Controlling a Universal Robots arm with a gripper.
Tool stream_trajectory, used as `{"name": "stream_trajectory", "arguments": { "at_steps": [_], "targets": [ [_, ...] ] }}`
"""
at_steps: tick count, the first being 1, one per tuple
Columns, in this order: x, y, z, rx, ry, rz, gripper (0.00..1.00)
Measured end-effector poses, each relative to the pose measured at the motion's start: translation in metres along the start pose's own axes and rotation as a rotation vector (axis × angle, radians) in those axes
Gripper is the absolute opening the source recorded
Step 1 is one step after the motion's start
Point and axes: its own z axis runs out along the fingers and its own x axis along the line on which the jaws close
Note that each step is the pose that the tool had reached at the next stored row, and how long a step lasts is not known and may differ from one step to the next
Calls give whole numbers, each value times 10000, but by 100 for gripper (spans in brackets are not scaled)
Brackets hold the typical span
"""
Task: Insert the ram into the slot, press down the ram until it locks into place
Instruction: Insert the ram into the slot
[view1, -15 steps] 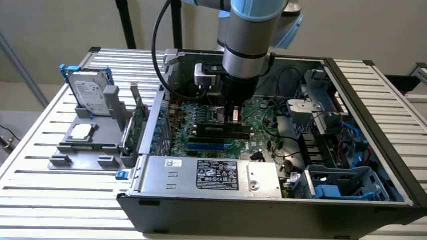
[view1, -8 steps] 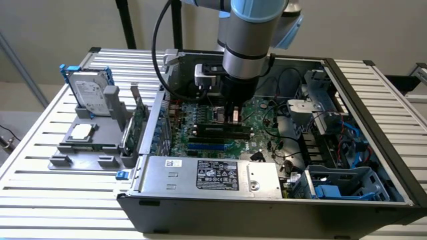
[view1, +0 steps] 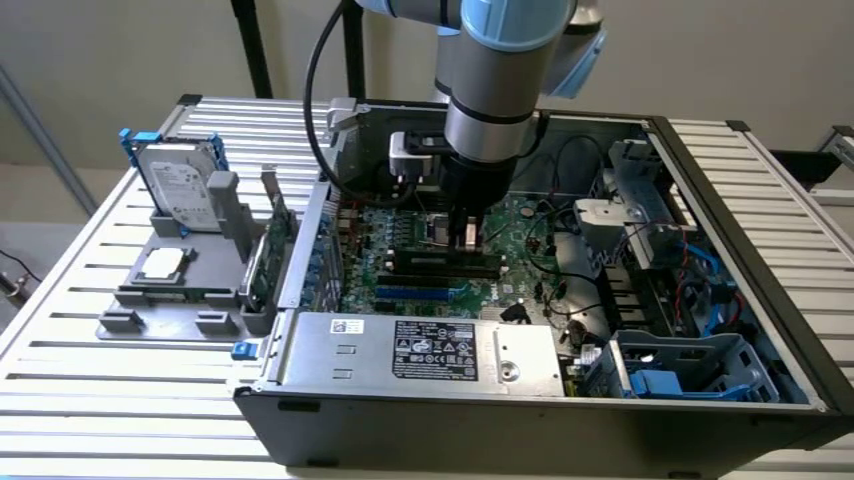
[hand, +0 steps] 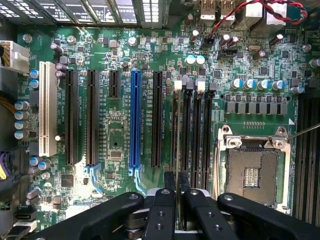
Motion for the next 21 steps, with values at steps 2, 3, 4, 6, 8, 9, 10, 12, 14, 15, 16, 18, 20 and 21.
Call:
{"name": "stream_trajectory", "arguments": {
  "at_steps": [2, 3, 4, 6, 8, 9, 10, 12, 14, 15, 16, 18, 20, 21],
  "targets": [
    [0, 0, 8, 0, 1, 0, 13],
    [0, 0, 9, -1, 2, 0, 13],
    [0, -1, 11, -1, 2, 0, 13],
    [0, -1, 15, 0, 0, 0, 13],
    [0, -1, 18, 0, -1, 1, 13],
    [0, -4, 21, 0, 0, 0, 13],
    [0, -7, 23, 0, -1, 0, 13],
    [0, -9, 25, 0, -1, 0, 13],
    [0, -10, 32, 1, -4, 0, 13],
    [-1, -10, 35, 1, -3, 0, 13],
    [0, -10, 40, 0, -2, 0, 13],
    [0, -10, 51, 0, -1, 0, 13],
    [1, -11, 59, 0, -1, 0, 13],
    [1, -11, 60, -1, 1, 0, 13]
  ]
}}
